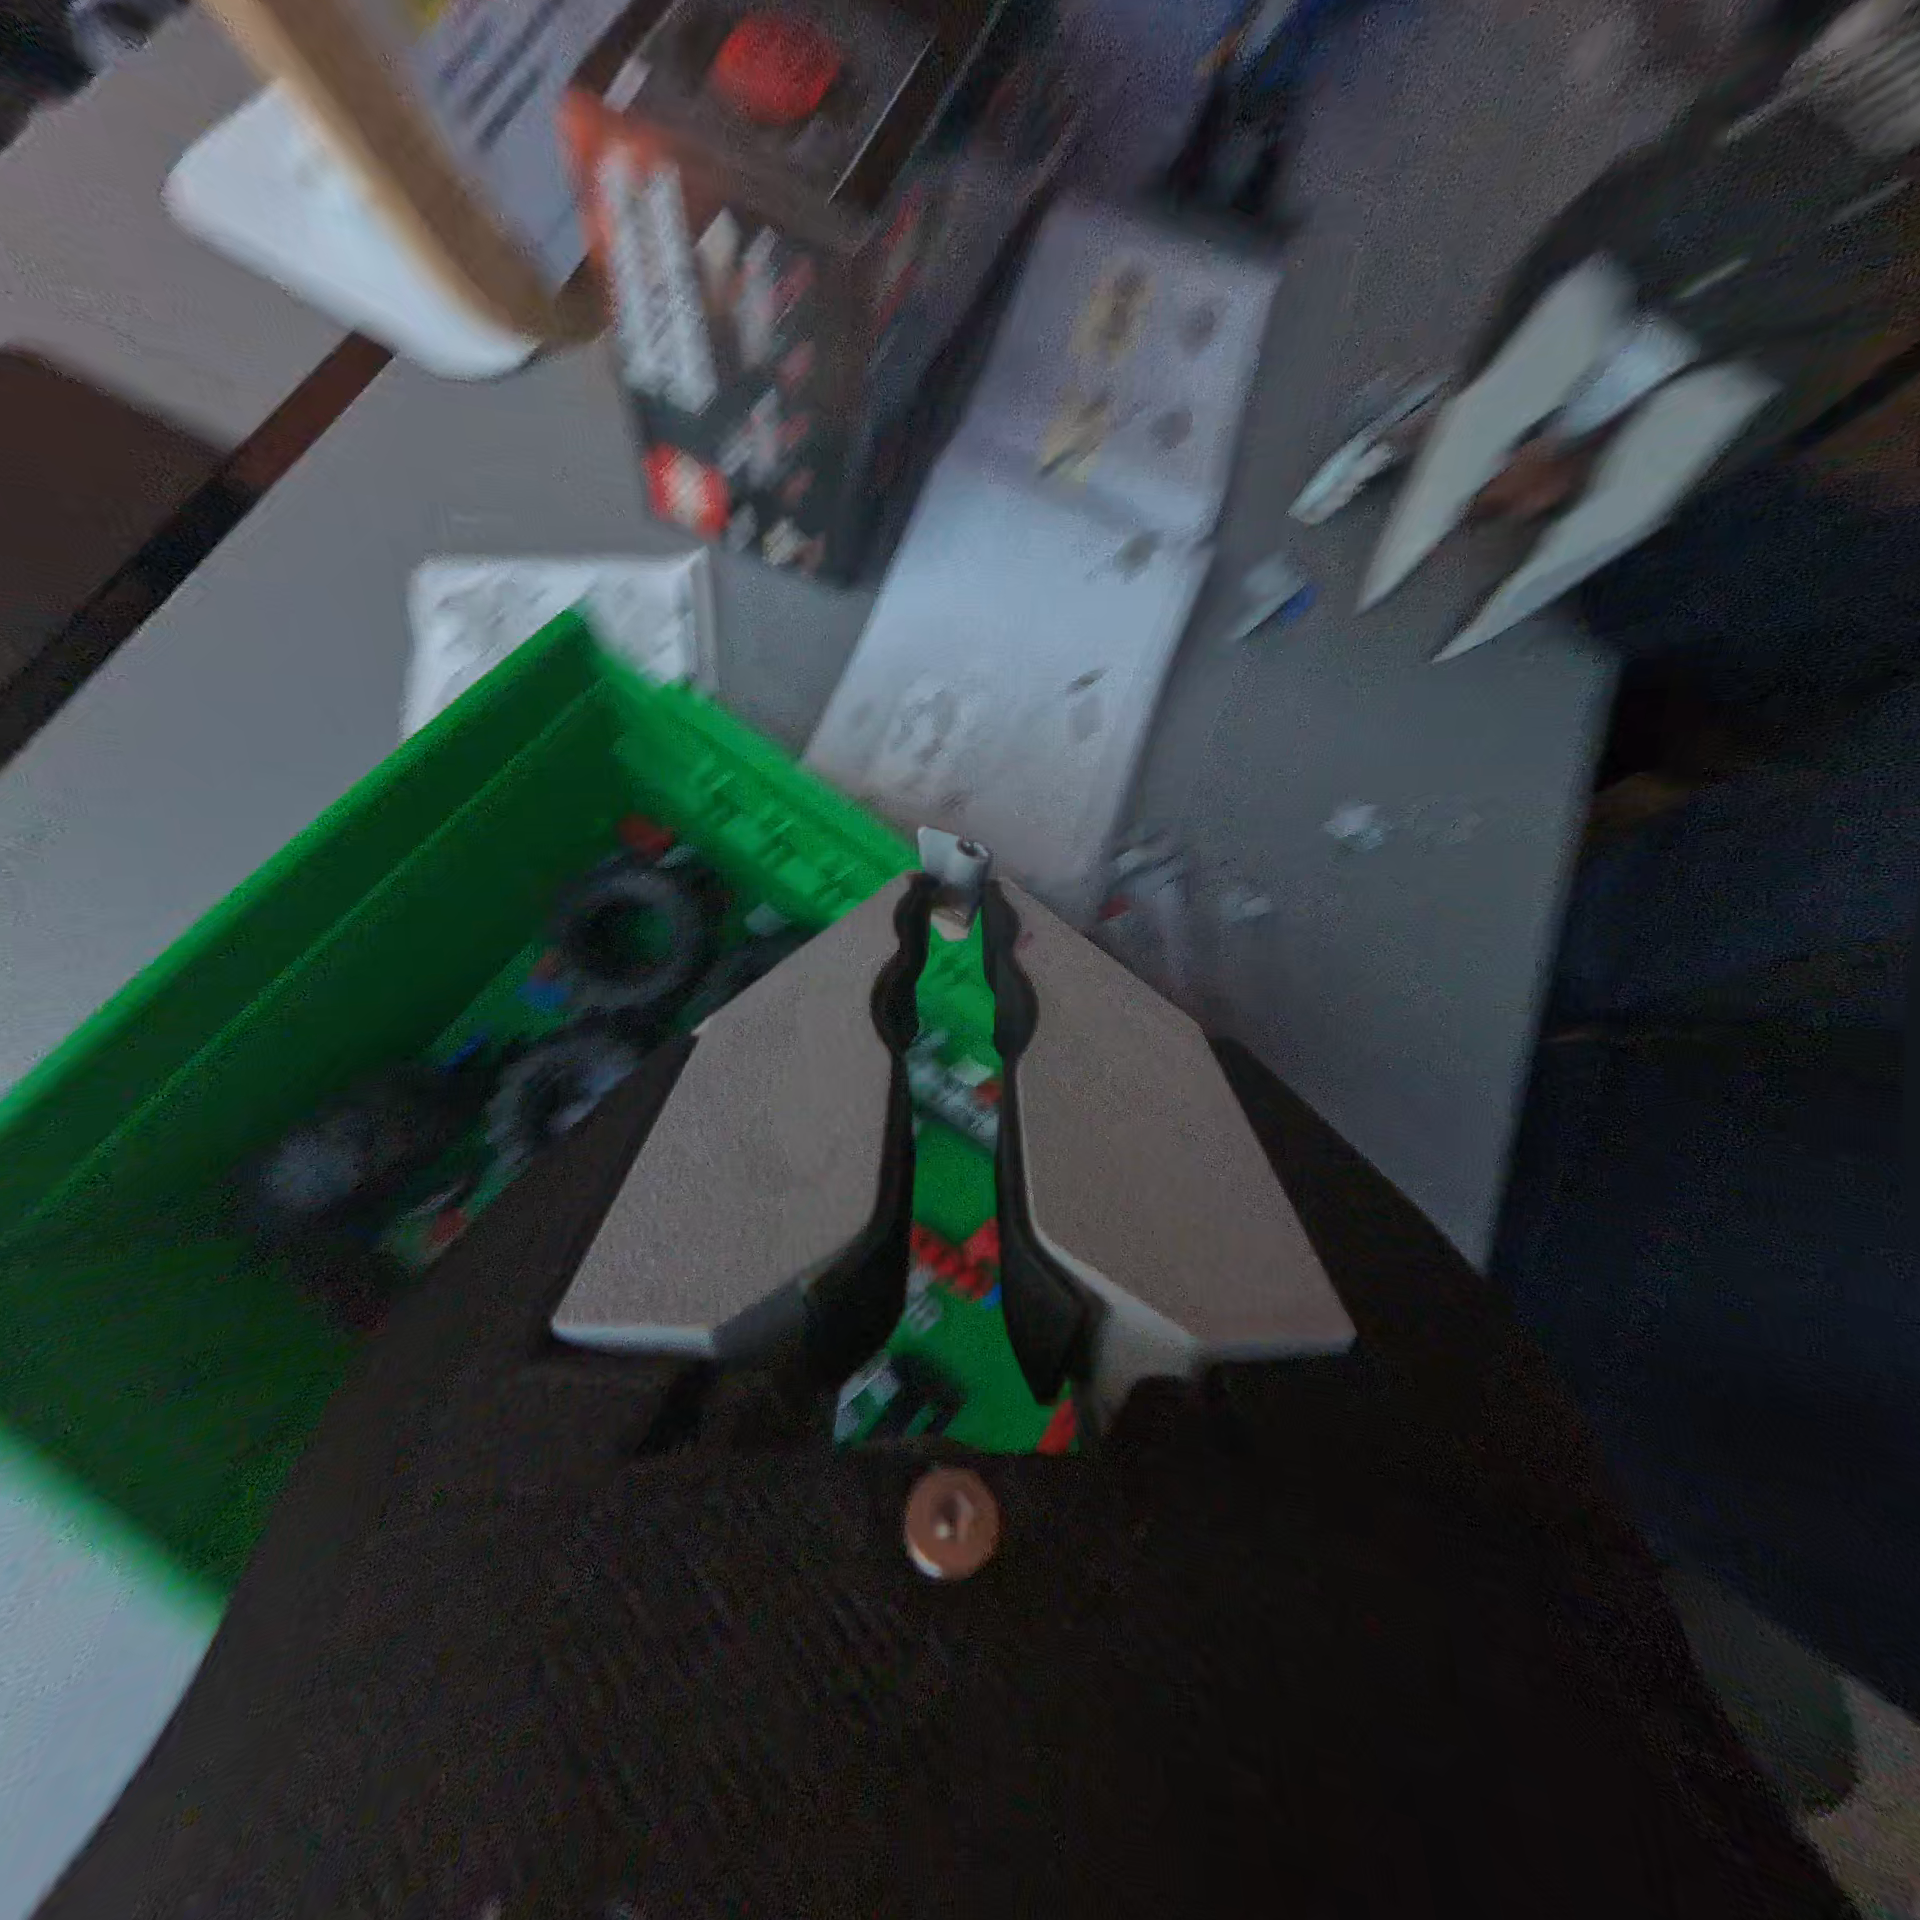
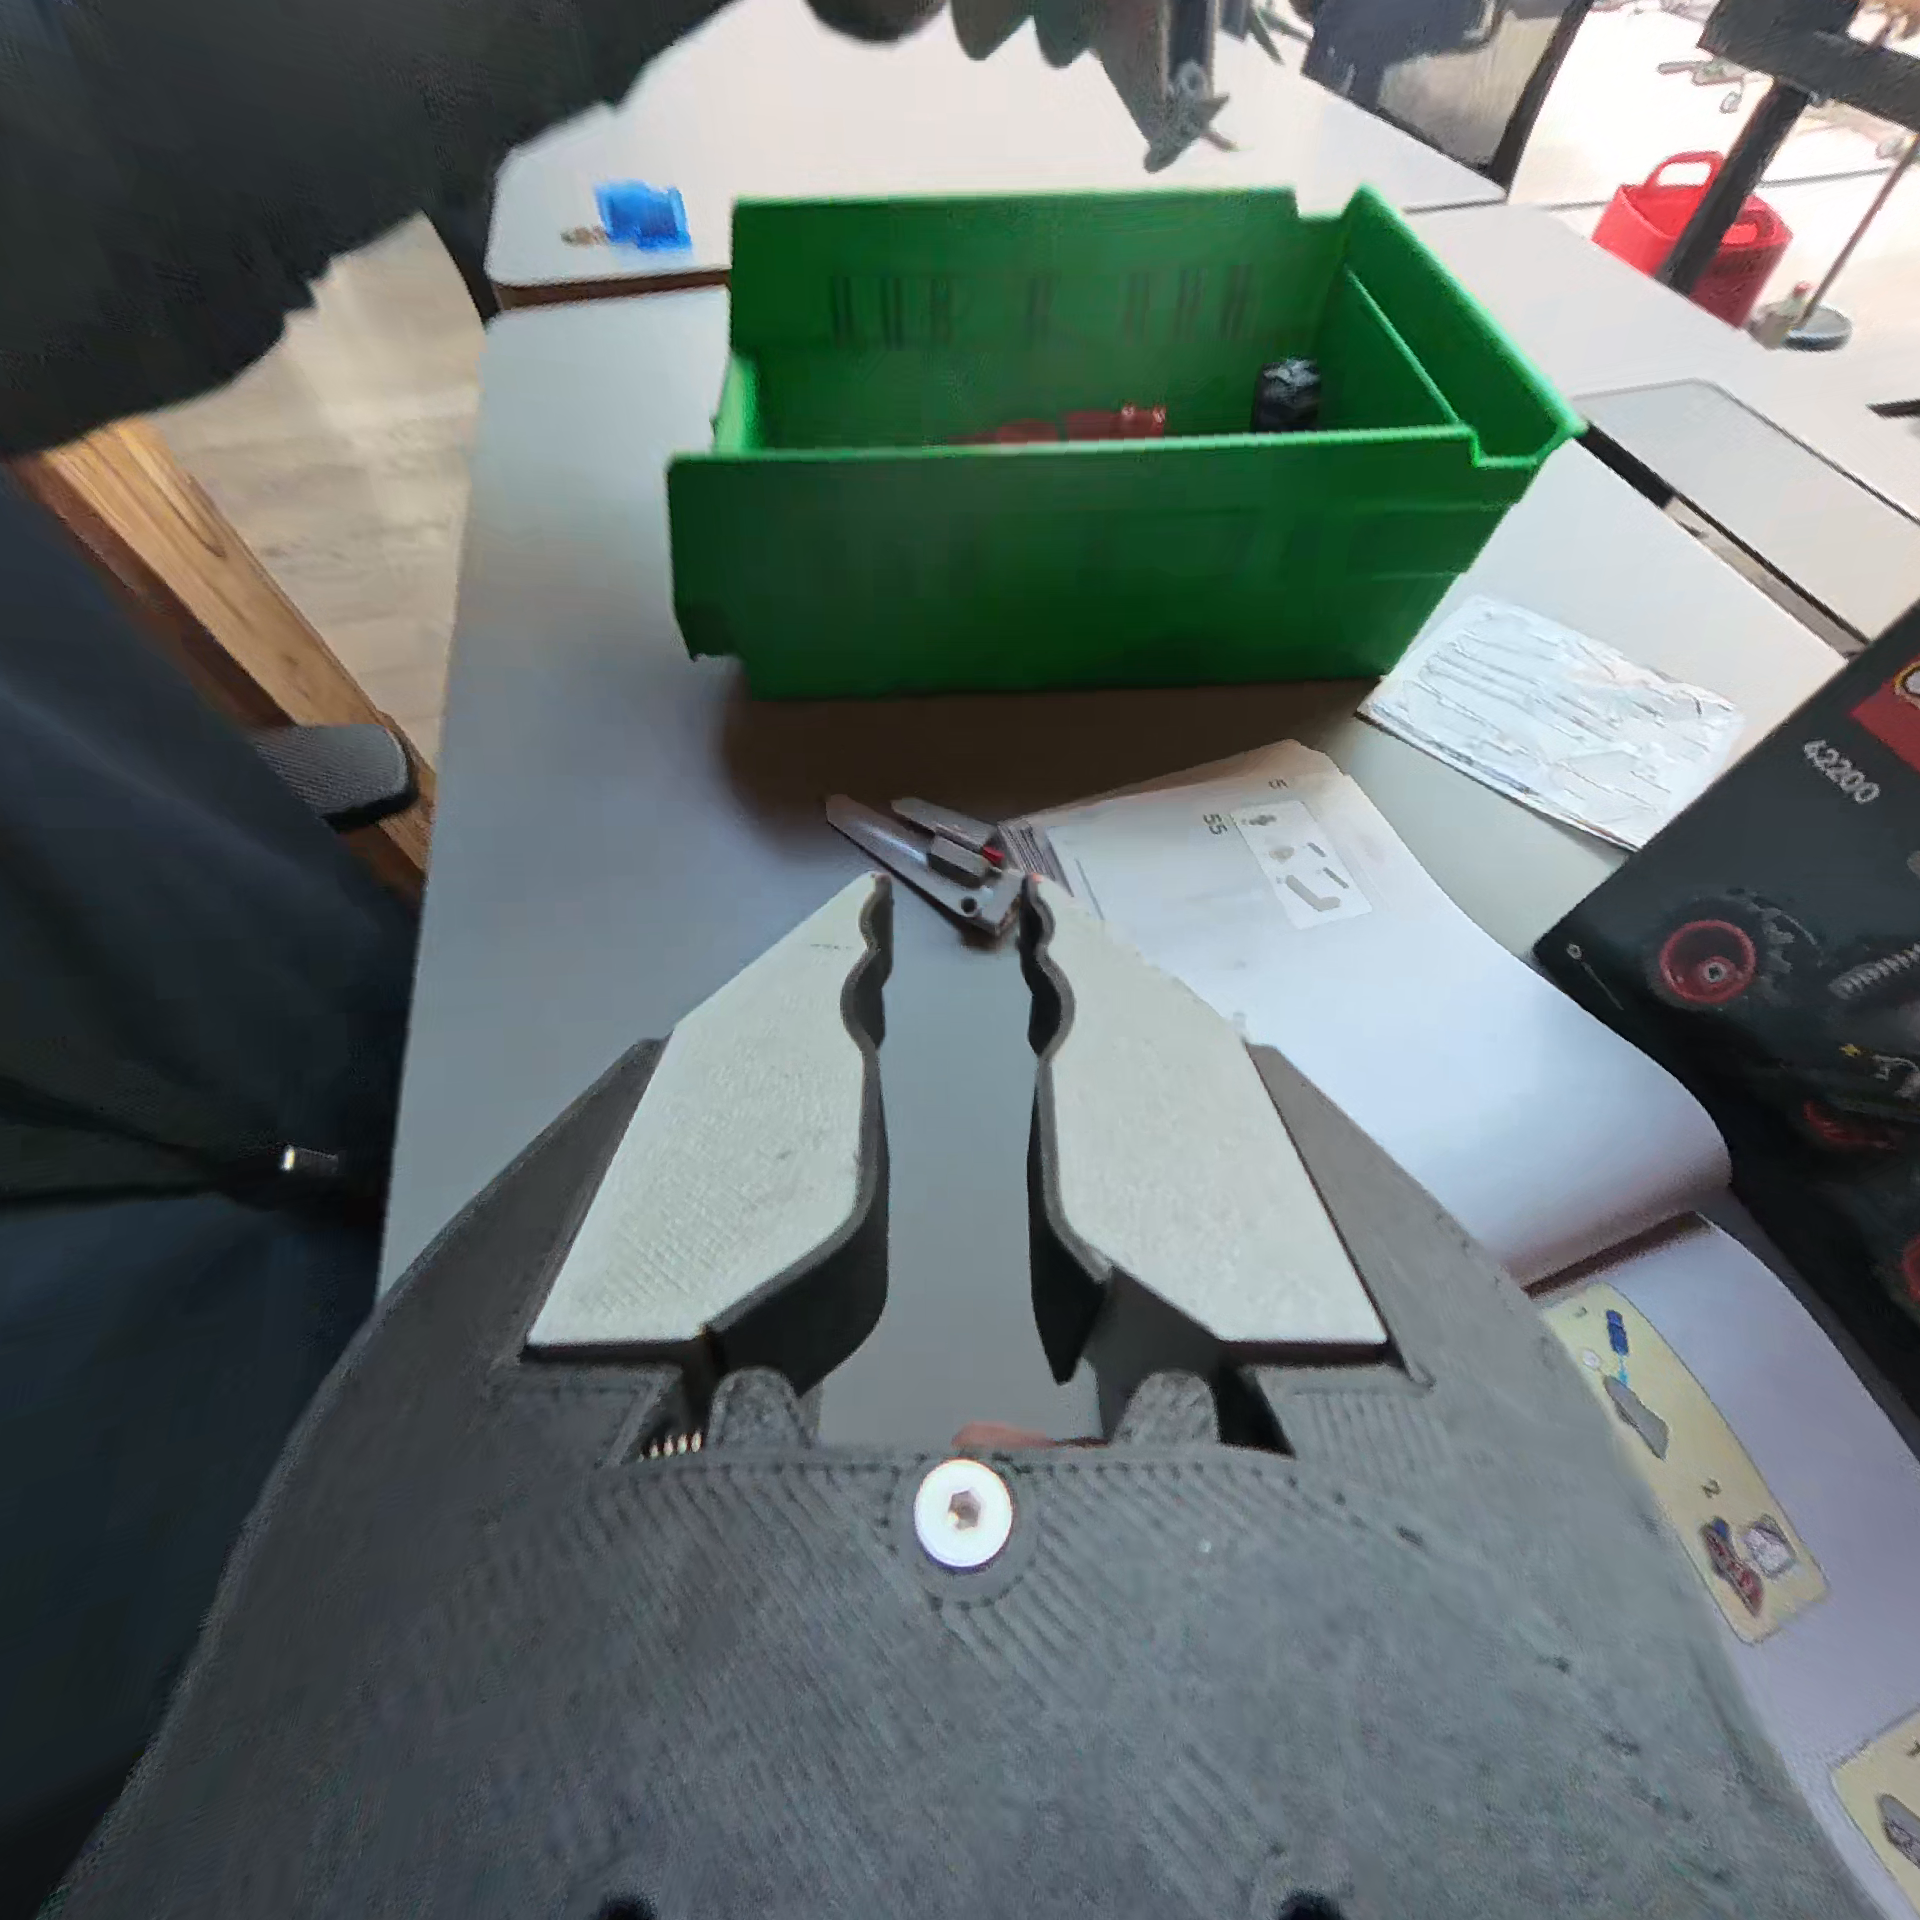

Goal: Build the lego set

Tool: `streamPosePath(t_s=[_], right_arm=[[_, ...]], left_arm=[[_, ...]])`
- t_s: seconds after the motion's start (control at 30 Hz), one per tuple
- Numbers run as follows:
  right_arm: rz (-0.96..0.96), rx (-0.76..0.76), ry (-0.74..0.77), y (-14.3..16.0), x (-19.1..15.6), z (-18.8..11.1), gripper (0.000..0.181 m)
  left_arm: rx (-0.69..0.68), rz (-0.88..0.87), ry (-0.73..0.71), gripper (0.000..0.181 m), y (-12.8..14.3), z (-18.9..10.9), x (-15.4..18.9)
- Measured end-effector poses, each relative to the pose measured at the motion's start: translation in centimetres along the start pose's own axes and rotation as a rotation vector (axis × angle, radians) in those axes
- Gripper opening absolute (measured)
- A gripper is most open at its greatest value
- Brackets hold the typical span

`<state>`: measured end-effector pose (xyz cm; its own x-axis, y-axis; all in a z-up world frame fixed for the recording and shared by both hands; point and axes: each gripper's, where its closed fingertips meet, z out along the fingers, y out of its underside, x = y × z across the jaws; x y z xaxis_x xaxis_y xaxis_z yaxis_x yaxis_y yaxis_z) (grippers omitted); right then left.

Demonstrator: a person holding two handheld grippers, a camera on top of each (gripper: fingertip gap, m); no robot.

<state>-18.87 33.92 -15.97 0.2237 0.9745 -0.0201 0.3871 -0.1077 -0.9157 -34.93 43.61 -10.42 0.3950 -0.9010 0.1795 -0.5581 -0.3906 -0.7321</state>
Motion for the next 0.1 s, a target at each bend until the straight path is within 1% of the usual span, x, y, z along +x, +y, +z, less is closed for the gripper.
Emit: streamPosePath(t_s=[0.03,0.07,0.1], right_arm=[[0.003,0.027,-0.019,-0.8,-0.4,-0.4,0.022],[0.0,0.053,-0.038,-1.6,-1.0,-0.7,0.022],[-0.007,0.077,-0.056,-2.5,-1.6,-1.0,0.022]], left_arm=[[0.138,-0.022,0.145,0.007,-2.1,-0.4,3.4],[0.243,-0.043,0.266,0.007,-3.7,-0.8,6.3],[0.315,-0.059,0.362,0.007,-4.8,-0.9,8.7]])
